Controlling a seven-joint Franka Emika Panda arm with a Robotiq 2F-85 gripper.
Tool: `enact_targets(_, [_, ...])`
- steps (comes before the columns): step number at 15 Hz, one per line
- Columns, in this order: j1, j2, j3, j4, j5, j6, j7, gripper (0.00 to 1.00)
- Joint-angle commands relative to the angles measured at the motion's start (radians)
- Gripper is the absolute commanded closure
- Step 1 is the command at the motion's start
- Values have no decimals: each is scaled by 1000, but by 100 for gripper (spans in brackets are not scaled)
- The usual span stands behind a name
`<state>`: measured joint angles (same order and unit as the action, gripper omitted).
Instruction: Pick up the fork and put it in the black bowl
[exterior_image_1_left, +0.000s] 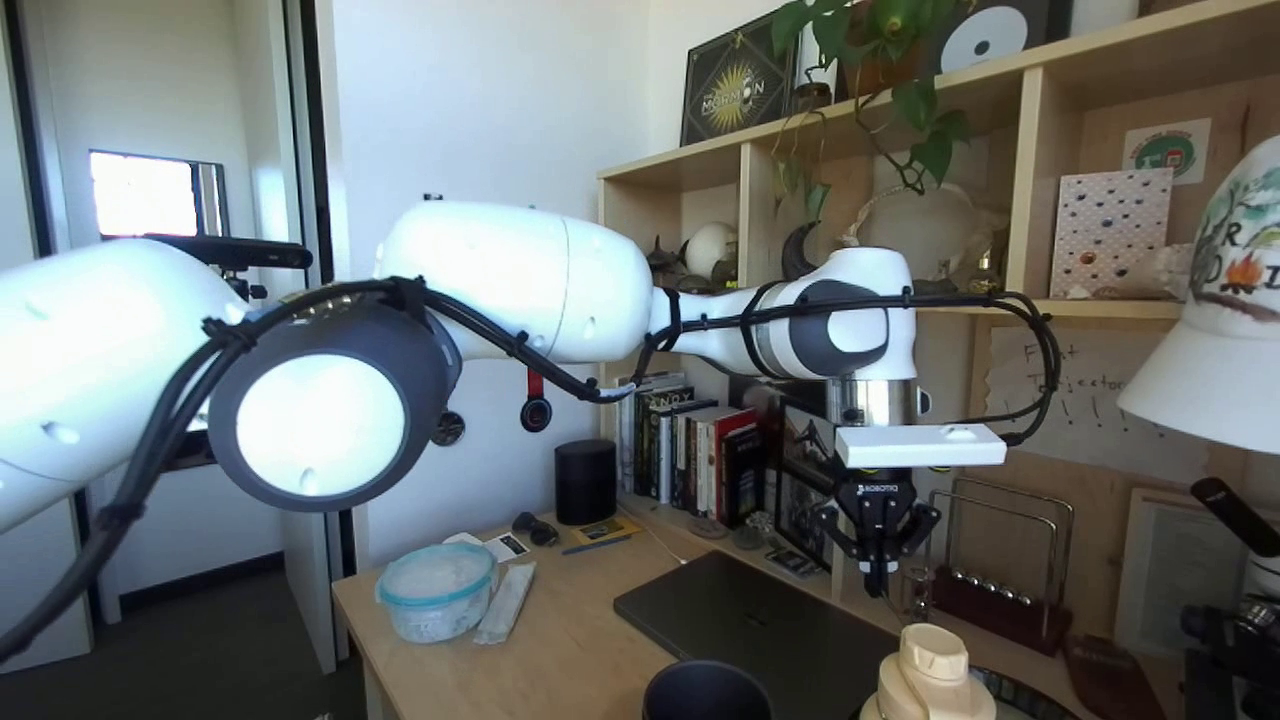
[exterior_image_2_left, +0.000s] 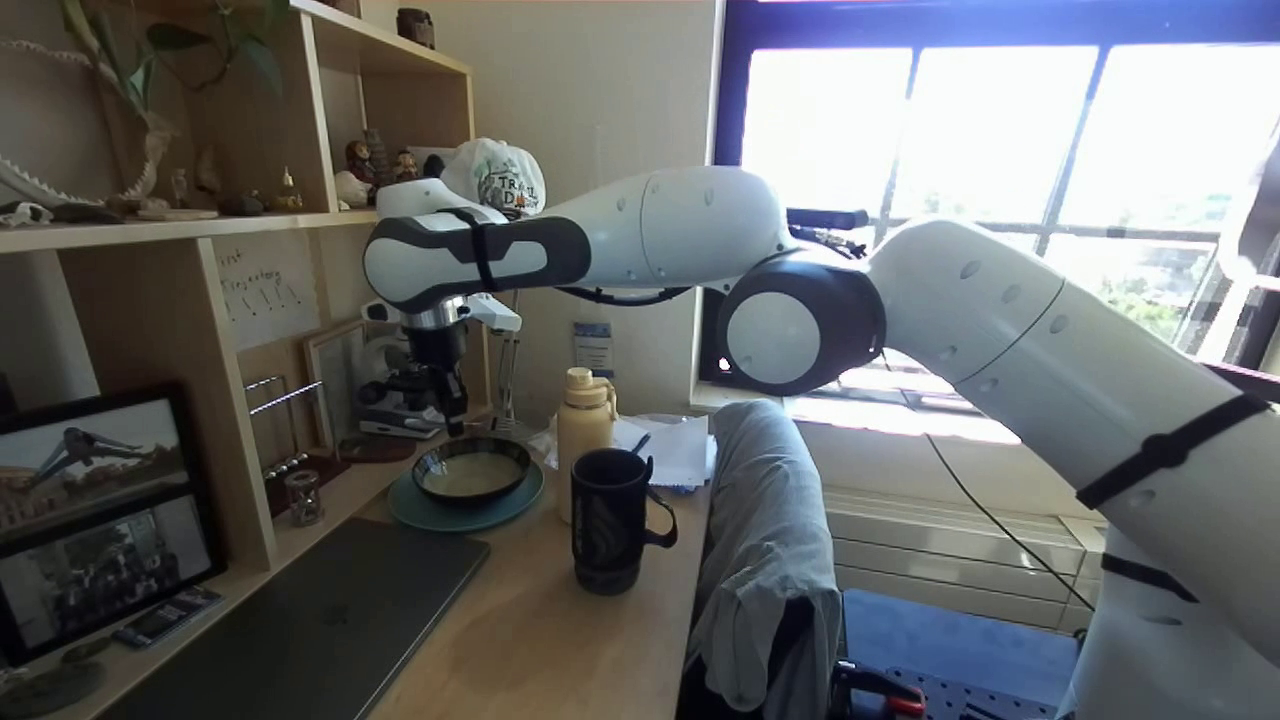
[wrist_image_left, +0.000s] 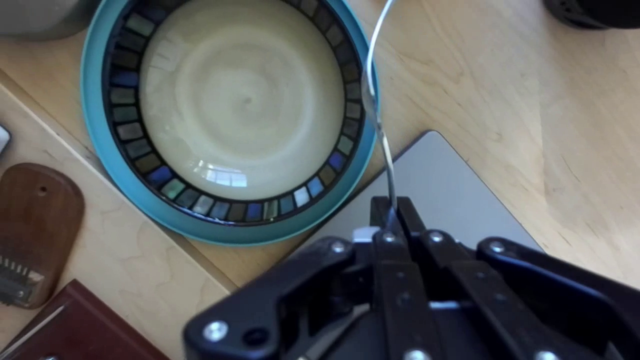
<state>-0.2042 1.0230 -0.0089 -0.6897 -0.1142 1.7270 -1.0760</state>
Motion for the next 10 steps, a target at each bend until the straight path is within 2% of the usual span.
enact_targets(1, [1, 101, -15, 149, -24, -6, -86, 96])
enact_targets(3, [0, 141, -12, 198, -16, 2, -127, 96])
enact_targets(10, [-13, 196, 18, 218, -1, 166, -338, 96])
